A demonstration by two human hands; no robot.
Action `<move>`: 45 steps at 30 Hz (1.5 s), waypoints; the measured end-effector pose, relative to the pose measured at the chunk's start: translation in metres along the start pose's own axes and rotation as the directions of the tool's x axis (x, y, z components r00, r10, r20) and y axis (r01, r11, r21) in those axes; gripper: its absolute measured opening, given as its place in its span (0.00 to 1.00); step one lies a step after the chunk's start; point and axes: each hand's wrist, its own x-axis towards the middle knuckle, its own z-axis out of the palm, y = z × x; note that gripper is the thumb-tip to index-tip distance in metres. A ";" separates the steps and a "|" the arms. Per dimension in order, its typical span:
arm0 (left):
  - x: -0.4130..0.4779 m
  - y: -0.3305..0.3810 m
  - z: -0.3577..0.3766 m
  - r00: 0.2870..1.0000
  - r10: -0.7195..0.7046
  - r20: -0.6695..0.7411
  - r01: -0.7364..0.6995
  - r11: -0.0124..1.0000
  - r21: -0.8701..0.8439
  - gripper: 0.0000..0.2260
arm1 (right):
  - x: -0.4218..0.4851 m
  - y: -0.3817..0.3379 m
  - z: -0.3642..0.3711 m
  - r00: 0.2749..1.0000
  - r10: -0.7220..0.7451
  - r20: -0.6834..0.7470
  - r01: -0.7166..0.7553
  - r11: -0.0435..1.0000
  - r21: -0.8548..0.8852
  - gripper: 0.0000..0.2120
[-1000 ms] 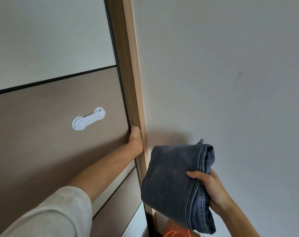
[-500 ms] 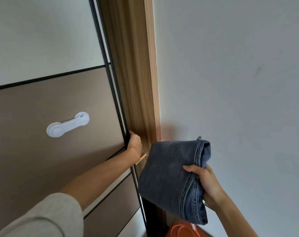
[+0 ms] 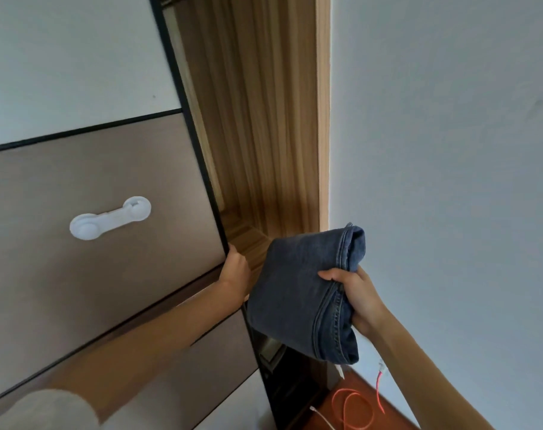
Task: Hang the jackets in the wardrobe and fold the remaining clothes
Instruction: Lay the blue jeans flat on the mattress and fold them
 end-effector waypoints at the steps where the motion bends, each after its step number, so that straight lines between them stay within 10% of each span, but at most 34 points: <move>1: -0.004 0.000 0.003 1.000 -0.003 0.021 0.004 1.000 -0.005 0.19 | 0.000 0.001 0.003 1.000 0.006 0.011 -0.006 1.000 -0.002 0.18; 24: -0.097 -0.006 0.152 0.835 -0.159 0.527 0.340 0.902 -0.265 0.13 | -0.016 0.037 0.103 0.971 0.088 0.221 -0.075 0.995 -0.064 0.20; 40: -0.174 -0.006 0.260 0.902 -0.233 0.363 0.412 0.712 -0.569 0.15 | -0.022 0.095 0.239 0.941 0.108 0.322 -0.064 0.988 -0.143 0.18; 45: -0.192 -0.004 0.279 0.836 -0.486 0.255 0.485 0.435 -0.759 0.13 | -0.009 0.115 0.258 0.927 0.129 0.352 -0.078 0.985 -0.156 0.22</move>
